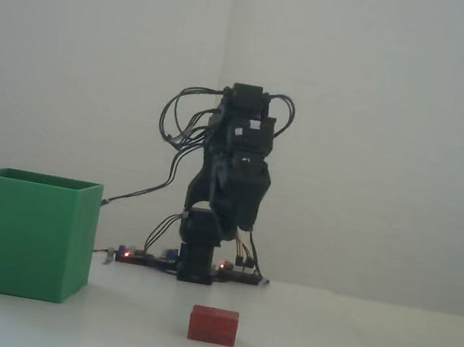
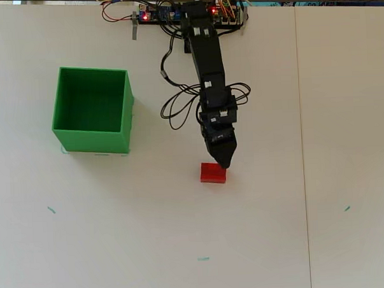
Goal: Grasp a red block and put it in the green bin.
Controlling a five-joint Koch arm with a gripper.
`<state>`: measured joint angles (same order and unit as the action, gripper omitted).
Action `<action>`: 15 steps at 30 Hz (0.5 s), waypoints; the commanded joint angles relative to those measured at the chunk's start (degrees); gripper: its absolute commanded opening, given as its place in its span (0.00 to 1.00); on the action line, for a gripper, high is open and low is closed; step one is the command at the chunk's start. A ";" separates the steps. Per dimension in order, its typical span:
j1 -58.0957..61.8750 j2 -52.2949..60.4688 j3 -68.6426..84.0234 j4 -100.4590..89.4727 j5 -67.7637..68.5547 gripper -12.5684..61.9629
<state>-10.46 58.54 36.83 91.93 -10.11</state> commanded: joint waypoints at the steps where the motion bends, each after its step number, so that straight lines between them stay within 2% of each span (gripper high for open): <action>1: -0.70 0.70 -2.81 2.72 3.69 0.64; 15: 0.26 -0.88 -1.76 4.04 18.11 0.64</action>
<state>-9.84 56.95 36.83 94.83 6.06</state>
